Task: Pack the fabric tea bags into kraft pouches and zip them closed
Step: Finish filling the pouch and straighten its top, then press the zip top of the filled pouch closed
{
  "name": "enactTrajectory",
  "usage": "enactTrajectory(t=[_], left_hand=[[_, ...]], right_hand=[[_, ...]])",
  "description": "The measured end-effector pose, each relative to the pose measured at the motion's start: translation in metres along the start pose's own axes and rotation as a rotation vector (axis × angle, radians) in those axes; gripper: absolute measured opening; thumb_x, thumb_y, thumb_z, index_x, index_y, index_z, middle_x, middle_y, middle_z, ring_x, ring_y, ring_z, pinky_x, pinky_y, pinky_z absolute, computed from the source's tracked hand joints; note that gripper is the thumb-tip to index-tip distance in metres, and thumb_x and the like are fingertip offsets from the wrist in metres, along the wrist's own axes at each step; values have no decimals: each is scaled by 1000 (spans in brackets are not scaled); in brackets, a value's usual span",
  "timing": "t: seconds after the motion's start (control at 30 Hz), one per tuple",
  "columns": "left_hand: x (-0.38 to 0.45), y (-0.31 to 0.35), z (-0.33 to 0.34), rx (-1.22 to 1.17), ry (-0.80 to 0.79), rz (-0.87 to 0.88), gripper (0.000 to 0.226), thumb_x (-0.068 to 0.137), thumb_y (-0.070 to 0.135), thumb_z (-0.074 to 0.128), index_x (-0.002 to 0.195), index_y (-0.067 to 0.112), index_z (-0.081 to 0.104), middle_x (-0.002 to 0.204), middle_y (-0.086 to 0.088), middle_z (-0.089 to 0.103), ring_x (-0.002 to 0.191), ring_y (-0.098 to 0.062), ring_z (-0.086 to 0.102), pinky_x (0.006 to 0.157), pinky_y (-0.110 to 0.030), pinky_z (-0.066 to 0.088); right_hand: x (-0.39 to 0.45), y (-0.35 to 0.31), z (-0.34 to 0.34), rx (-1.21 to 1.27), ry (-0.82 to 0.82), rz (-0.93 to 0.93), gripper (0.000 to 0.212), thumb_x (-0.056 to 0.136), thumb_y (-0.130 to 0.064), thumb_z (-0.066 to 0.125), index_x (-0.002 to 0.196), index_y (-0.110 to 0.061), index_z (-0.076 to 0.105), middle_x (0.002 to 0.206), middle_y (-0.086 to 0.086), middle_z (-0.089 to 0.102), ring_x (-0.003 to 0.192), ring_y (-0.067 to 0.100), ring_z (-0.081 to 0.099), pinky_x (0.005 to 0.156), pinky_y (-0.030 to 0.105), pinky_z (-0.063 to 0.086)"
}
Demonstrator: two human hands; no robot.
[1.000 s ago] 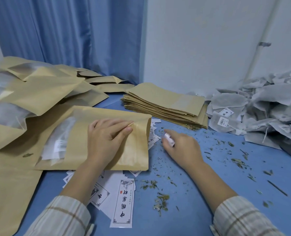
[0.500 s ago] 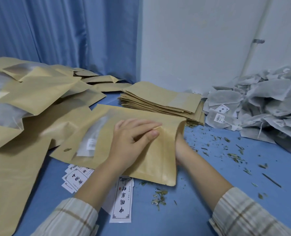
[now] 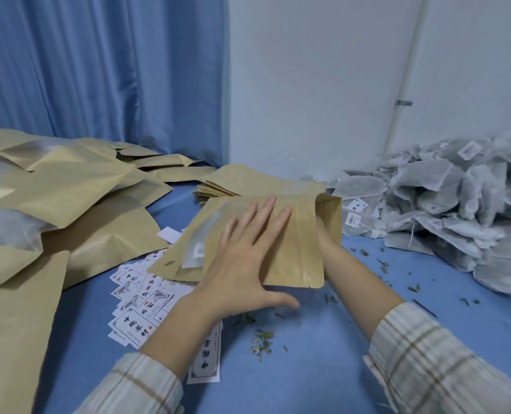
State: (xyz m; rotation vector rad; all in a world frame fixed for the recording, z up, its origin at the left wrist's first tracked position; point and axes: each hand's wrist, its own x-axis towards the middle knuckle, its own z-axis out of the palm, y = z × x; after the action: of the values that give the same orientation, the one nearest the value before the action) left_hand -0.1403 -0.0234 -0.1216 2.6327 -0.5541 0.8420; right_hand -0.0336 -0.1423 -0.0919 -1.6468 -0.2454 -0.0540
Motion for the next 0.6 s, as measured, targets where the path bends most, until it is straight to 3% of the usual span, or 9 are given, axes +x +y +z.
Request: enactTrajectory(t=[0.1, 0.2, 0.3, 0.37, 0.43, 0.47, 0.53, 0.6], left_hand=[[8, 11, -1, -71, 90, -8, 105, 66, 12, 62, 148, 34, 1, 159, 8, 2, 146, -18, 5, 114, -50, 20], [19, 19, -6, -220, 94, -11, 98, 69, -5, 58, 148, 27, 9, 158, 6, 6, 146, -13, 6, 116, -45, 19], [34, 28, -17, -381, 112, -6, 83, 78, -5, 55, 146, 30, 22, 155, 10, 19, 143, -4, 15, 117, -32, 18], [48, 34, -28, -505, 101, -15, 67, 88, -2, 50, 142, 31, 30, 150, 15, 30, 138, 5, 23, 113, -17, 18], [63, 40, -40, -665, 25, -77, 52, 95, 2, 47, 137, 31, 43, 143, 16, 42, 133, 6, 32, 110, -13, 23], [70, 42, -46, -746, -4, -128, 45, 96, 5, 47, 130, 33, 51, 137, 17, 49, 129, 4, 39, 107, -14, 28], [84, 43, -58, -876, -4, -243, 28, 96, 15, 50, 111, 35, 62, 114, 19, 64, 112, -1, 55, 93, -16, 42], [97, 41, -68, -997, 16, -306, 18, 93, 20, 52, 100, 29, 66, 95, 17, 70, 94, -5, 63, 78, -17, 49]], right_hand=[[-10, -24, -8, -92, -53, -49, 26, 101, -13, 32, 97, -11, 57, 87, 2, 55, 88, 19, 52, 77, 17, 42], [-19, -48, -26, -485, -151, -96, 18, 93, -19, 47, 88, -10, 62, 80, 0, 58, 78, 19, 53, 65, 26, 42], [-24, -73, -56, -672, -143, -265, 15, 87, -23, 53, 80, -13, 62, 78, 1, 62, 78, 21, 57, 66, 29, 44], [-28, -93, -79, -773, -99, -446, 20, 90, -28, 50, 80, -16, 64, 77, -2, 64, 76, 18, 56, 62, 19, 39], [-31, -110, -106, -848, -74, -566, 30, 92, -41, 45, 87, -25, 70, 83, -7, 68, 78, 12, 56, 67, 13, 38], [-32, -118, -120, -873, -77, -597, 35, 93, -46, 43, 86, -27, 71, 85, -7, 69, 80, 12, 57, 71, 16, 40], [-31, -129, -145, -942, -114, -635, 35, 94, -41, 44, 85, -26, 74, 93, -7, 69, 93, 12, 54, 79, 25, 41], [-27, -135, -164, -975, -134, -661, 29, 94, -22, 47, 86, -17, 75, 106, -11, 60, 109, 13, 43, 88, 19, 28]])
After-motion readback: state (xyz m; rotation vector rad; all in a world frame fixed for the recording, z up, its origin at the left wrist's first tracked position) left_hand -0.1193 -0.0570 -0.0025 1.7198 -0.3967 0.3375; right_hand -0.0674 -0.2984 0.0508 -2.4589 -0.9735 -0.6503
